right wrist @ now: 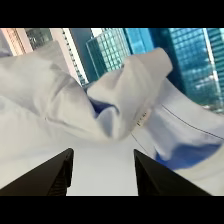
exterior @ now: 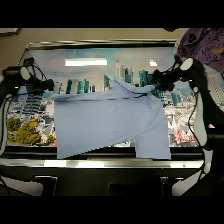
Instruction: Fold the clothes and pants, and hang the long-sleeved shirts on hangers.
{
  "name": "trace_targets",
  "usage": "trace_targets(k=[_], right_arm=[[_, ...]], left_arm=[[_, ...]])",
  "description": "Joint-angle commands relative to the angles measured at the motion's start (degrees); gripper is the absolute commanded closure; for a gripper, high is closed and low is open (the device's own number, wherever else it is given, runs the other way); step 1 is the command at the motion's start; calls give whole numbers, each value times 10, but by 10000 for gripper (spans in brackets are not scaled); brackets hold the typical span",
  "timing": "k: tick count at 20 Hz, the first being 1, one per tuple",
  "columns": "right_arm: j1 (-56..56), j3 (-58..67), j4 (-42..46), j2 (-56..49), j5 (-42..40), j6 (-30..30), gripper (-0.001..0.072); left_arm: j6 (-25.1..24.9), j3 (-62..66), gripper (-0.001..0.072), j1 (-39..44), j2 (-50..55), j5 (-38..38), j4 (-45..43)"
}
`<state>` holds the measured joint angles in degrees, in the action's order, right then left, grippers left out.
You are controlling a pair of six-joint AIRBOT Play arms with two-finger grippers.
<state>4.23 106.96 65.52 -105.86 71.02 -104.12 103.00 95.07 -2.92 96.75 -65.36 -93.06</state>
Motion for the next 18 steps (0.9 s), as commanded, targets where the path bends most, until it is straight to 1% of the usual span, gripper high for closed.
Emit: trace_targets(k=[1, 2, 3, 5, 7, 9, 11, 13, 16, 18], right_arm=[[76, -2, -12, 63, 109, 152, 266], [111, -14, -41, 83, 111, 161, 265], [146, -36, -70, 105, 118, 198, 265], [216, -114, -125, 146, 128, 221, 239], [266, -217, -131, 174, 131, 225, 233], [288, -309, -133, 184, 131, 231, 233], [286, -376, -135, 184, 117, 251, 233], [286, -424, -127, 184, 91, 269, 234], [286, -475, -126, 184, 46, 296, 235], [286, -497, -145, 171, 35, 313, 235]], left_arm=[[-50, 10, 167, -38, -71, -93, 4], [-50, -9, 167, -57, -102, -104, 24], [-54, -43, 167, -79, -139, -109, 47], [-70, -138, 168, -120, -219, -108, 84], [-70, -237, 169, -155, -293, -96, 97], [-70, -306, 172, -174, -344, -92, 89], [-70, -339, 172, -177, -367, -93, 64], [-70, -342, 173, -177, -367, -106, 63], [-70, -342, 173, -174, -366, -104, 63], [-69, -342, 173, -174, -366, -101, 67]])
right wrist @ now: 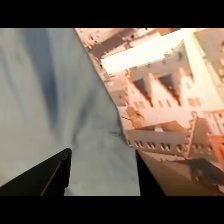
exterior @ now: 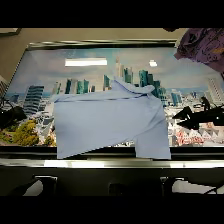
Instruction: Fold the clothes and pants, and hang the long-sleeved shirts on hangers.
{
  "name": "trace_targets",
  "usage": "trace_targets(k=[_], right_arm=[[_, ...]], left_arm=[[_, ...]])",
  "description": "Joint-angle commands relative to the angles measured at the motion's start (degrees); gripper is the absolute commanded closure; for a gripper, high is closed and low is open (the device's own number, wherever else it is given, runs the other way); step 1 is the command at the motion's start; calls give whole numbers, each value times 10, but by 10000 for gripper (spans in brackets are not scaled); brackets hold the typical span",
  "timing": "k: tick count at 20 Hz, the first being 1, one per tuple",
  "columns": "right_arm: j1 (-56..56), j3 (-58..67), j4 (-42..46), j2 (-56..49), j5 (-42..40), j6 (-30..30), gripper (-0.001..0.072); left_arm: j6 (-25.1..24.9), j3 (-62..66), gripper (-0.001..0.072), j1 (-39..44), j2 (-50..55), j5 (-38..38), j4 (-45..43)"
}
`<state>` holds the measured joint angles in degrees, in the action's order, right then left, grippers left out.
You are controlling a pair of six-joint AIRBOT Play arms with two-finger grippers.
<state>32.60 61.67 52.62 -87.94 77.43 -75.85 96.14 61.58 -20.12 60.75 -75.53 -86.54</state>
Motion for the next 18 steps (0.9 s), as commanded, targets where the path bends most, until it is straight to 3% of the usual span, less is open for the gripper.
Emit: trace_targets(k=[1, 4, 8, 9, 12, 15, 18], right_arm=[[2, -50, -23, -18, -28, 37, 235], [-5, -52, -36, -42, -35, 52, 235], [-52, -52, -37, -57, -60, 58, 240], [-64, -52, -32, -61, -60, 58, 314], [-75, -52, -12, -59, -52, 58, 677], [-75, -52, 4, -39, -56, 58, 676], [-75, -52, 3, -17, -53, 57, 676]], left_arm=[[11, -8, 173, -2, -6, 0, 5], [43, -8, 171, -2, -6, -2, 11], [44, -8, 172, -2, -4, -12, 30], [41, -10, 171, -5, -5, -16, 30], [30, -53, 172, -57, -25, -13, 45], [-102, -140, 172, -152, -43, -34, 189], [-132, -232, 172, -205, -40, -43, 236]])
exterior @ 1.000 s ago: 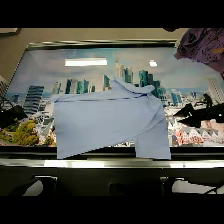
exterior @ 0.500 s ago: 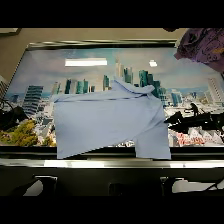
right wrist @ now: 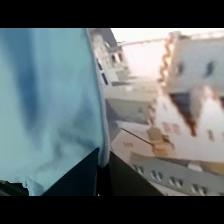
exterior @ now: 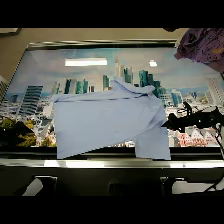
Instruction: Fold the clothes and pants, and hang the long-sleeved shirts on hangers.
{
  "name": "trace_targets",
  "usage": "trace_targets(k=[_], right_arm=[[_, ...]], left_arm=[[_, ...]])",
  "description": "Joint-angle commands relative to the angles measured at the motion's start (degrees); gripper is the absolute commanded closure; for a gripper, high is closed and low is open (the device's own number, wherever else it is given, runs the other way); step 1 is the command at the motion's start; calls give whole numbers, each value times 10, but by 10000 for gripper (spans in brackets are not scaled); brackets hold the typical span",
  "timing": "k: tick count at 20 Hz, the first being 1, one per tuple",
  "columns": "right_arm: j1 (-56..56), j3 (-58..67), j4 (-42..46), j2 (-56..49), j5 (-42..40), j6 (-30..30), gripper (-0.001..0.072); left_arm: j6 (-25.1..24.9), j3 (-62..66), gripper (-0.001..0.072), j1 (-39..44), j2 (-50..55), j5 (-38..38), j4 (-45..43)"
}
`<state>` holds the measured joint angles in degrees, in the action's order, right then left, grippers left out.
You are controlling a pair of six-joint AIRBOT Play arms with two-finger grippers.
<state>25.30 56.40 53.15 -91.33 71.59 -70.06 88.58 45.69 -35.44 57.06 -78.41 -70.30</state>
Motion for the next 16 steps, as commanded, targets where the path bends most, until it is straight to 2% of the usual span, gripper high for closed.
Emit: trace_targets(k=[1, 7, 16], right_arm=[[-2, 1, -2, 25, 7, 0, 676], [-2, 1, -2, 49, 5, 0, 676], [-2, 1, -9, 49, 23, 0, 676]], left_arm=[[-64, -100, 172, -53, -2, -12, 73], [-94, -210, 172, -29, 3, 0, 84], [-94, -227, 172, 47, 21, 38, 114]])
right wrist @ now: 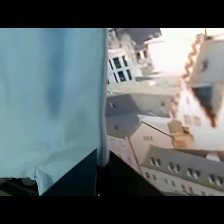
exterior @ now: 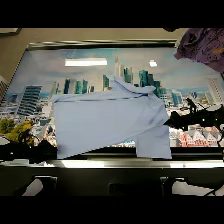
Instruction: Fold the clothes and pants, and hang the long-sleeved shirts on hangers.
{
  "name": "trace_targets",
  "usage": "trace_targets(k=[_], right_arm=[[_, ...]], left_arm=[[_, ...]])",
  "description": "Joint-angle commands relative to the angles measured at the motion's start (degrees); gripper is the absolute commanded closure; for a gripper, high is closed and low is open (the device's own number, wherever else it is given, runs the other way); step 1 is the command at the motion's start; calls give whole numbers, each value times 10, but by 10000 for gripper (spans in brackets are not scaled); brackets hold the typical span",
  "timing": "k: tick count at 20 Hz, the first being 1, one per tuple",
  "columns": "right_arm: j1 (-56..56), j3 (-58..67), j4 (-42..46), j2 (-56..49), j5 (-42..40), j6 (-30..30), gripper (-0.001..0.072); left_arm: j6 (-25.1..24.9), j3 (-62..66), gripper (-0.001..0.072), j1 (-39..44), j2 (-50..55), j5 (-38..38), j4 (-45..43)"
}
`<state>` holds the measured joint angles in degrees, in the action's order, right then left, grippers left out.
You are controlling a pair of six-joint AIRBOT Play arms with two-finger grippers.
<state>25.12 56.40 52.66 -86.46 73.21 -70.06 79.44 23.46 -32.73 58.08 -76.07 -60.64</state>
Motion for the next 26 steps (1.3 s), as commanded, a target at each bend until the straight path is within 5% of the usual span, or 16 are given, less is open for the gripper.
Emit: trace_targets(k=[1, 8, 10, 12, 14, 19, 22, 26], right_arm=[[0, 1, -8, 0, 9, 0, 676], [0, 1, -18, 0, 15, 0, 676], [0, 1, -22, 0, 17, 0, 676], [0, 1, -26, 1, 17, 0, 676], [0, 1, -26, 3, 17, 0, 676], [0, 1, -25, 14, 11, 0, 676], [0, 1, -26, 15, 10, 0, 676], [-1, 1, -47, 16, 17, -2, 677]], left_arm=[[-2, -5, 173, 27, 18, 19, 18], [0, -5, 176, 78, 50, 37, 22], [0, -5, 275, 83, 50, 36, 23], [0, -5, 288, 83, 50, 35, 22], [0, -5, 407, 83, 50, 35, 23], [-21, -4, 418, 83, 50, 17, 48], [-36, -4, 663, 83, 50, 5, 48], [-47, 3, 687, 83, 47, 10, 70]])
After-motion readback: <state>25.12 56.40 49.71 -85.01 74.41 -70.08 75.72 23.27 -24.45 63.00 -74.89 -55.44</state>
